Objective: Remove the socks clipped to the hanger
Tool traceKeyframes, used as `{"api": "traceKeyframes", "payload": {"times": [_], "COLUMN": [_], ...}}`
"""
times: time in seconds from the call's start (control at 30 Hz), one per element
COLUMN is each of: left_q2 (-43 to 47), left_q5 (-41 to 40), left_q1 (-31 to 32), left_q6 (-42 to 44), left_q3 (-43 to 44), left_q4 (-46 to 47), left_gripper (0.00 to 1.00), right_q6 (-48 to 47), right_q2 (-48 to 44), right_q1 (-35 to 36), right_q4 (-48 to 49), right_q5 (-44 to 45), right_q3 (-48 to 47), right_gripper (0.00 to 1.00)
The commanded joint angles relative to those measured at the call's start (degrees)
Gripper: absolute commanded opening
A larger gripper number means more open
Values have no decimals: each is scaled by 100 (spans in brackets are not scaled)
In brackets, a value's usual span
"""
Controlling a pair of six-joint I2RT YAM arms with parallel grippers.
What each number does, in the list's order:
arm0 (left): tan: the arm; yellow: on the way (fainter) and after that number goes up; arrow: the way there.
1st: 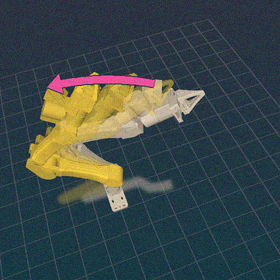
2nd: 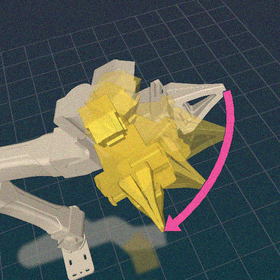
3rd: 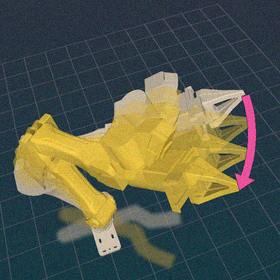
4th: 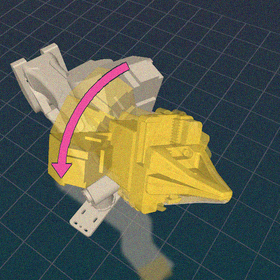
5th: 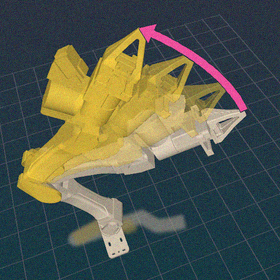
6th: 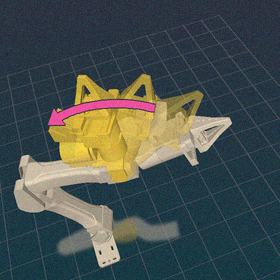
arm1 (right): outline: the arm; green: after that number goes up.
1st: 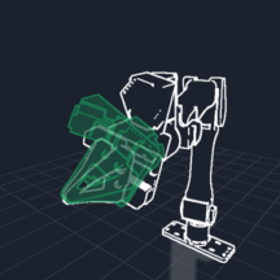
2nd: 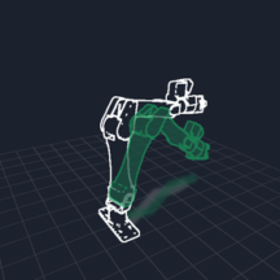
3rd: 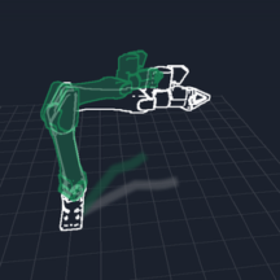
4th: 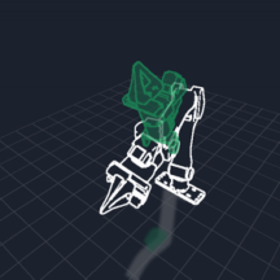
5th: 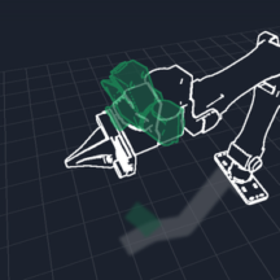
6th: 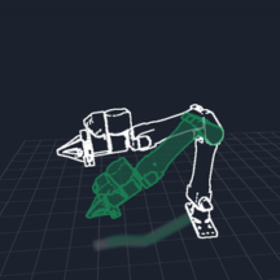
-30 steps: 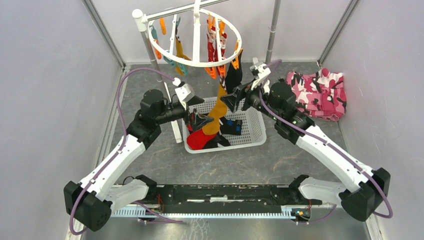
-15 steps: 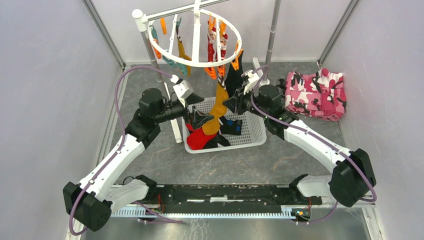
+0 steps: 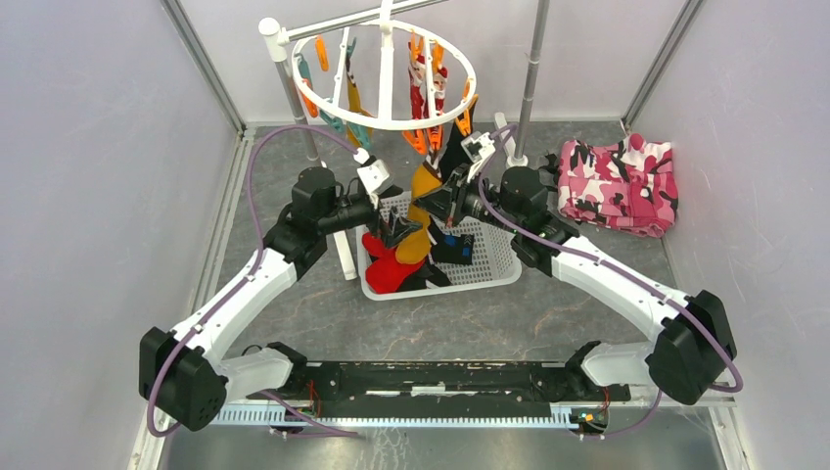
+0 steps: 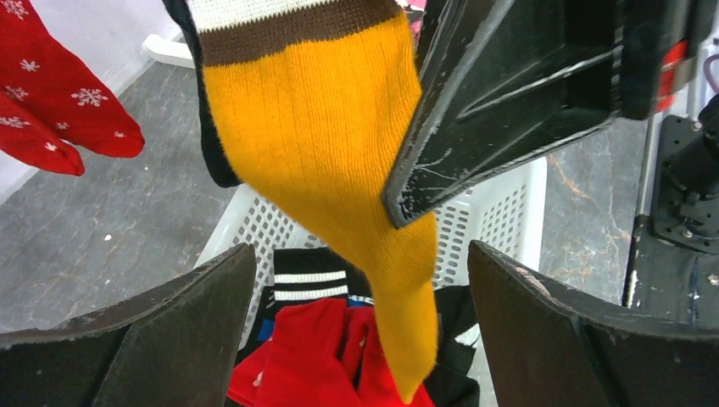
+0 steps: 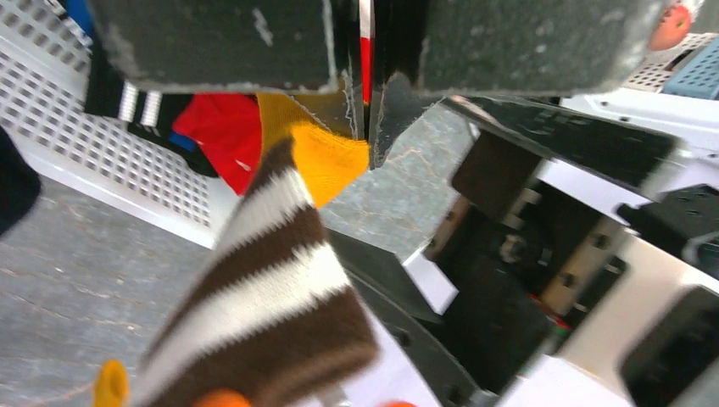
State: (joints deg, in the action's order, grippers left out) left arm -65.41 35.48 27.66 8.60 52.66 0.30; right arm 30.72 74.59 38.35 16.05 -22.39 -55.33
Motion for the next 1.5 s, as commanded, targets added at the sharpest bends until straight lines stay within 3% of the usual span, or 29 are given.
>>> {"api": "traceKeyframes", "payload": {"times": [0.0,0.23,0.37,0.4,0.47,0.53,0.6,0.67,0.8,1.1,1.47], "left_q2": [18,25,19,20,111,287,484,635,771,613,543], "left_q5": [-98,-245,-537,-653,-806,-746,-627,-388,-123,110,-171], "left_q1": [89,134,134,134,126,126,126,126,126,126,192], "left_q6": [731,791,629,524,254,36,-292,-596,-1046,-1306,-1009], "left_q3": [169,99,172,200,222,126,13,-39,-99,-173,-402], "left_q4": [221,296,303,276,269,323,394,377,325,326,374], "left_gripper": [100,98,79,69,38,21,12,7,5,5,5], "right_q6": [368,906,1023,1043,962,793,754,770,317,679,117], "right_q2": [-59,69,-10,-49,-172,-314,-479,-610,-576,24,267], "right_q1": [206,346,348,349,327,214,-38,-306,-436,-438,-394], "right_q4": [429,792,791,817,655,293,116,78,-343,232,-450], "right_q5": [-143,-421,-506,-566,-546,-397,-354,-333,-6,-136,1018], "right_q3": [-412,-434,-424,-434,-491,-564,-505,-411,-825,-1381,-2033], "right_gripper": [0,0,2,7,26,48,64,70,75,73,73]}}
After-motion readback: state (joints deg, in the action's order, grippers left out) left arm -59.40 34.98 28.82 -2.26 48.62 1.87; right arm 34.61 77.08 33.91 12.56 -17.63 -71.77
